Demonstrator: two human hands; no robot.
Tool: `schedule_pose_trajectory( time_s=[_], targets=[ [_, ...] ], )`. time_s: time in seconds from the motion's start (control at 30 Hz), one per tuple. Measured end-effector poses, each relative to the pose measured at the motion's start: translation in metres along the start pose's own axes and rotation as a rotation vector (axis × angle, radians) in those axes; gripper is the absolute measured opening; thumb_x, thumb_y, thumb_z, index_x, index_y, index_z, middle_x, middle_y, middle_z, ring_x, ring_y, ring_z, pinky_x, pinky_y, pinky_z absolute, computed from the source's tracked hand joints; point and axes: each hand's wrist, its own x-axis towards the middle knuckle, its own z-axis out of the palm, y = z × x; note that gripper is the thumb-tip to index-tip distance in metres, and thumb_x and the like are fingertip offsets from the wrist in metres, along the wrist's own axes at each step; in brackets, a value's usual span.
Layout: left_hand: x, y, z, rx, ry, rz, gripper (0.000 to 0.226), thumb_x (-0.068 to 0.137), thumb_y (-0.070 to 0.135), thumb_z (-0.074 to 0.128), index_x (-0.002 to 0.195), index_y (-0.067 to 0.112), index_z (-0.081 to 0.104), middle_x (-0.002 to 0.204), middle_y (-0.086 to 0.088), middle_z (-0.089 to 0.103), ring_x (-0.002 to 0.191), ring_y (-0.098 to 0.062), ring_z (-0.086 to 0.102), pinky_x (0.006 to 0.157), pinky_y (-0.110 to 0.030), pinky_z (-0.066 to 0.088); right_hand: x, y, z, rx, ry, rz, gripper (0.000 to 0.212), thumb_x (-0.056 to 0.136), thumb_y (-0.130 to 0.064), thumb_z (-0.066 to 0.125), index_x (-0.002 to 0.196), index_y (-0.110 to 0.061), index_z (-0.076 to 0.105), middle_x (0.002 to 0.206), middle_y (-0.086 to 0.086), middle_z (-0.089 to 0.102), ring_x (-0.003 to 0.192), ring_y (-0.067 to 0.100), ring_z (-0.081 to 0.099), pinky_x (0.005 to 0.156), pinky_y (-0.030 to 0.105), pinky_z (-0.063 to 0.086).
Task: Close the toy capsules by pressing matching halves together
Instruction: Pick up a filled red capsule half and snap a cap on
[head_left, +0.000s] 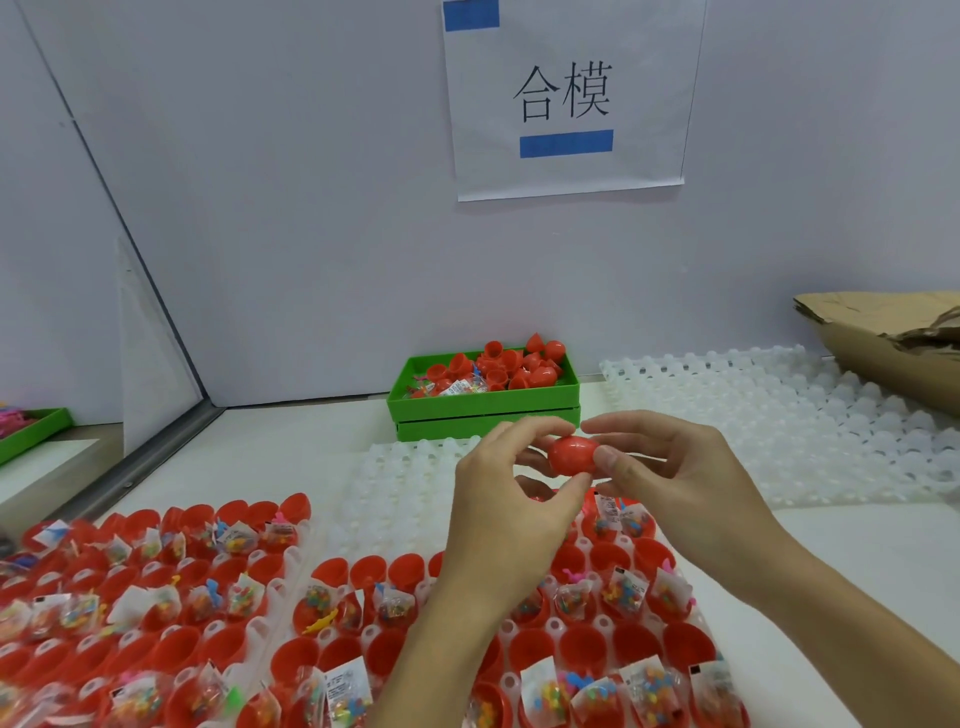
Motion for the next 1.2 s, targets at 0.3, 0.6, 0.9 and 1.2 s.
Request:
schedule_pose_trajectory(
  time_s=[0.3, 0.6, 0.9, 1.2],
  targets=[
    [0.003, -0.001, -0.004, -0.249, -0.084, -0.19, 0.023, 0.086, 0.023, 0.075, 0.108, 0.026, 0.07, 0.097, 0.009, 0.074, 0.091, -0.012, 0.071, 0.077, -0.029, 0.06, 0.0, -0.001, -0.001, 0.018, 0.015, -0.025, 0.02, 0.084, -0.012, 0.071, 0.1, -0.024, 0.074, 0.091, -0.012, 0.077, 0.086, 0.009, 0.074, 0.069, 0.017, 0.057],
    [0.002, 0.001, -0.002, -0.061, 0.065, -0.038, 0.033, 0.079, 0.017, 0.082, 0.102, 0.032, 0.065, 0.092, 0.017, 0.068, 0.091, 0.0, 0.065, 0.071, -0.017, 0.057, -0.003, -0.005, 0.003, 0.001, 0.003, 0.041, 0.019, 0.087, -0.019, 0.069, 0.104, -0.027, 0.072, 0.095, -0.009, 0.076, 0.086, 0.009, 0.074, 0.073, 0.025, 0.061],
    [0.001, -0.001, 0.002, 0.188, 0.07, 0.184, 0.027, 0.08, 0.011, 0.079, 0.101, 0.023, 0.067, 0.095, 0.015, 0.063, 0.092, -0.002, 0.059, 0.068, -0.008, 0.049, -0.009, -0.009, 0.015, -0.052, 0.06, 0.035, 0.024, 0.077, -0.024, 0.08, 0.098, -0.03, 0.072, 0.091, -0.017, 0.075, 0.083, 0.004, 0.073, 0.072, 0.018, 0.058],
    [-0.001, 0.003, 0.004, 0.125, 0.069, 0.169, 0.038, 0.082, 0.012, 0.078, 0.111, 0.032, 0.062, 0.102, 0.024, 0.058, 0.094, 0.003, 0.056, 0.065, -0.008, 0.048, -0.008, -0.007, 0.016, 0.209, 0.002, 0.163, 0.032, 0.08, -0.026, 0.074, 0.111, -0.021, 0.071, 0.099, 0.002, 0.077, 0.094, 0.02, 0.074, 0.078, 0.032, 0.06]
  ],
)
